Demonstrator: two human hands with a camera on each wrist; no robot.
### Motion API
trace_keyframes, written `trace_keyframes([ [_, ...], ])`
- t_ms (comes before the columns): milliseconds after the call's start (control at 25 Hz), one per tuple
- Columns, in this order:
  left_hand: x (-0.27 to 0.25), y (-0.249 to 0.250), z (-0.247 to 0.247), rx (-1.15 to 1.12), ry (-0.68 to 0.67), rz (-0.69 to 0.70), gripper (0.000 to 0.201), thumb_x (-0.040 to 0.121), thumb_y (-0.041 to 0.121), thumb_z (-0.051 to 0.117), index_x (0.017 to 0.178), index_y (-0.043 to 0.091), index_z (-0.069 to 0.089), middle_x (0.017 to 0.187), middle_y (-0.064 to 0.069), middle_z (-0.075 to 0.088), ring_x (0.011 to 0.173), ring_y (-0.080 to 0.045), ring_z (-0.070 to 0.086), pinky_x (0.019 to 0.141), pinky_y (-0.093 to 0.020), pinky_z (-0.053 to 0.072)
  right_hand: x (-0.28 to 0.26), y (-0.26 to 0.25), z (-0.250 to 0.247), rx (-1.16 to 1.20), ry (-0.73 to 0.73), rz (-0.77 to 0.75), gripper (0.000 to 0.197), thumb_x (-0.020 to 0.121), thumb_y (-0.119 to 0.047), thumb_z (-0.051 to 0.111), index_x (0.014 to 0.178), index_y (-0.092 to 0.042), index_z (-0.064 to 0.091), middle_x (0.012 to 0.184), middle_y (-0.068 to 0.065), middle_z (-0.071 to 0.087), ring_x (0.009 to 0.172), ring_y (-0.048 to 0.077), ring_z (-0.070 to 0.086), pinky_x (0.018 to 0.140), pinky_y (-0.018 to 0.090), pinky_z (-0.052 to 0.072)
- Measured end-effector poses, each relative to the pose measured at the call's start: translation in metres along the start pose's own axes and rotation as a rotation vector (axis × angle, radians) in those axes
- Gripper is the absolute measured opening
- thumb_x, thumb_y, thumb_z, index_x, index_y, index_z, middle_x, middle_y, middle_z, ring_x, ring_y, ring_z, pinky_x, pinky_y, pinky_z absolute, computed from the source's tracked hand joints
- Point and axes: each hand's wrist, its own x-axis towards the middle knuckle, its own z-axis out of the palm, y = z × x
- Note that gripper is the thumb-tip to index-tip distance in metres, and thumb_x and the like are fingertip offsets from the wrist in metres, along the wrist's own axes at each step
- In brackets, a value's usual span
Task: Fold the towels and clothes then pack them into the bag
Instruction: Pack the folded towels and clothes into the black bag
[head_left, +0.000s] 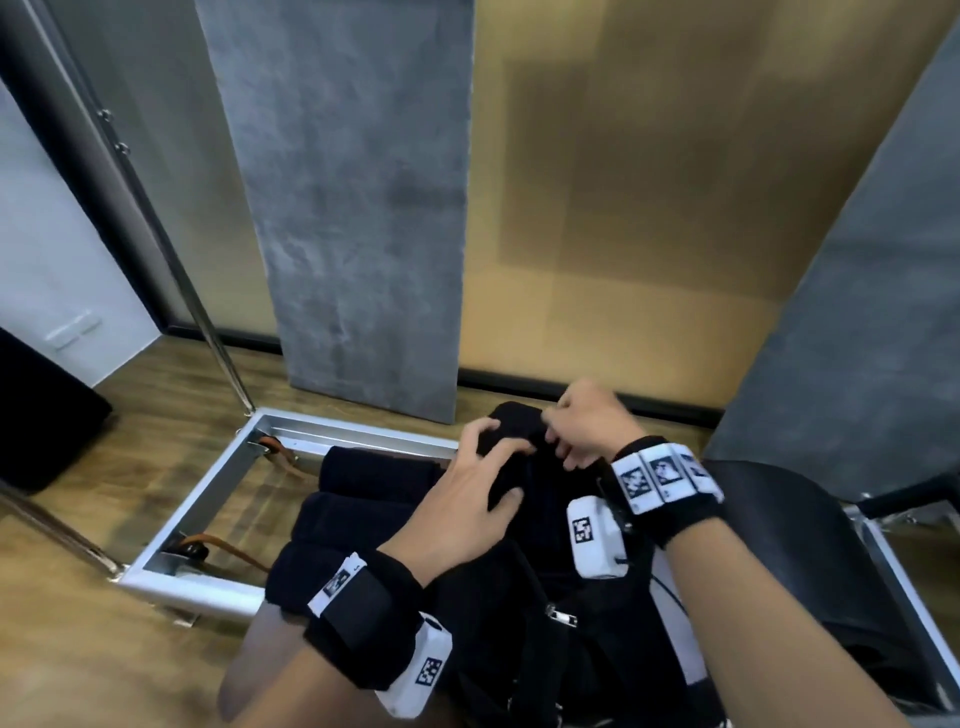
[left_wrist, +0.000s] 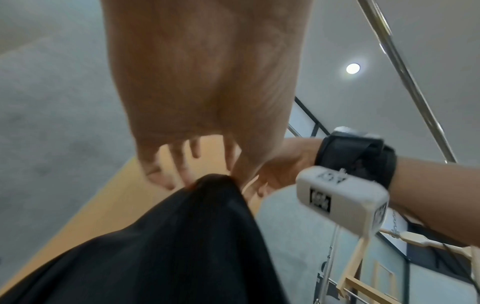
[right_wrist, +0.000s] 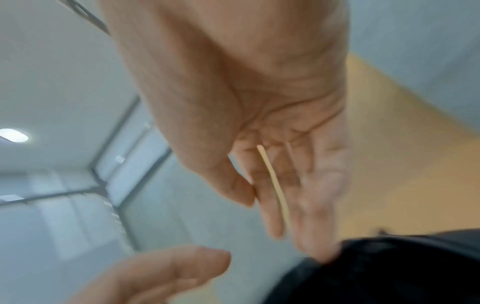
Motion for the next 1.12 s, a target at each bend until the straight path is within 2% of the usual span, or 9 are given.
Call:
trace_keyframes([
  [120,-0.025,-0.035,-0.008,-0.246,0.332,0.025,0.034,0.104,0.03,0.065,0.136,0.039,0.056,0.142,0.014,0.042,0.113,-0.005,0.059,0.087,-0.011,0.046,-0.023,-0.051,0.019,0.229,0.136,-0.199,0.032,0.087,-0.027,0.054,0.071,-0.004,0.071,0.057,0.01,0.071,0.045,0.021,0.069,0.044,0.028,0.052],
  [280,-0.081,-0.118,-0.012,-0.406,0.571,-0.448,0.012,0.106,0.024,0.061,0.1,0.018,0.07,0.092,-0.001,0.07,0.086,-0.013,0.067,0.081,-0.036,0.054,-0.046,-0.096,0.125,0.215,-0.097,-0.354,0.024,0.09,-0.018,0.065,0.074,-0.002,0.075,0.068,0.014,0.074,0.06,0.025,0.074,0.061,0.043,0.064],
  [360,-0.116,-0.158,-0.007,-0.351,0.557,-0.7,0.037,0.107,0.028,0.059,0.077,0.009,0.069,0.071,-0.007,0.07,0.073,-0.026,0.068,0.078,-0.051,0.057,-0.053,-0.093,0.182,0.016,-0.239,-0.372,0.016,0.09,-0.022,0.072,0.083,-0.008,0.08,0.083,0.008,0.078,0.081,0.021,0.073,0.082,0.042,0.061],
  [440,-0.149,-0.185,-0.001,-0.363,0.47,-0.92,0.051,0.106,0.039,0.057,0.069,0.006,0.069,0.059,-0.009,0.07,0.06,-0.028,0.07,0.071,-0.049,0.061,-0.062,-0.086,0.228,-0.158,-0.343,-0.345,0.021,0.089,-0.03,0.077,0.101,-0.012,0.079,0.105,0.005,0.075,0.106,0.021,0.067,0.095,0.038,0.055],
  [560,-0.173,-0.207,0.018,-0.663,0.376,-1.148,0.053,0.104,0.051,0.06,0.094,-0.001,0.067,0.065,-0.017,0.075,0.058,-0.028,0.076,0.059,-0.041,0.065,-0.072,-0.081,0.267,-0.355,-0.309,-0.343,0.046,0.085,-0.039,0.081,0.121,-0.013,0.067,0.124,0.005,0.063,0.118,0.025,0.06,0.097,0.039,0.052],
  [720,-0.168,-0.212,0.032,-0.987,0.418,-1.125,0.048,0.1,0.041,0.072,0.117,-0.003,0.063,0.095,-0.023,0.077,0.08,-0.033,0.08,0.075,-0.045,0.067,-0.078,-0.079,0.289,-0.6,-0.187,-0.384,0.07,0.079,-0.047,0.083,0.133,-0.015,0.052,0.13,0.005,0.054,0.123,0.028,0.053,0.1,0.043,0.048],
  [840,-0.165,-0.208,0.033,-1.08,0.427,-1.079,0.042,0.099,0.042,0.073,0.119,0.005,0.067,0.1,-0.016,0.079,0.086,-0.029,0.08,0.074,-0.04,0.065,-0.082,-0.082,0.296,-0.613,-0.173,-0.403,0.054,0.076,-0.047,0.079,0.116,-0.015,0.062,0.115,0.003,0.062,0.11,0.027,0.059,0.093,0.041,0.045],
  [1000,-0.168,-0.193,0.023,-1.117,0.477,-1.071,0.051,0.089,0.058,0.076,0.116,0.016,0.069,0.102,-0.006,0.08,0.092,-0.023,0.078,0.067,-0.037,0.063,-0.087,-0.084,0.291,-0.344,-0.287,-0.297,0.043,0.066,-0.049,0.081,0.082,-0.012,0.067,0.077,-0.005,0.065,0.073,0.016,0.062,0.069,0.038,0.047],
  [1120,-0.16,-0.175,0.002,-1.226,0.624,-0.951,0.047,0.083,0.055,0.08,0.113,0.018,0.077,0.095,-0.005,0.082,0.086,-0.022,0.08,0.065,-0.035,0.064,-0.089,-0.094,0.27,-0.082,-0.307,-0.324,0.049,0.059,-0.054,0.081,0.072,-0.009,0.069,0.065,-0.002,0.063,0.062,0.013,0.058,0.066,0.04,0.051],
])
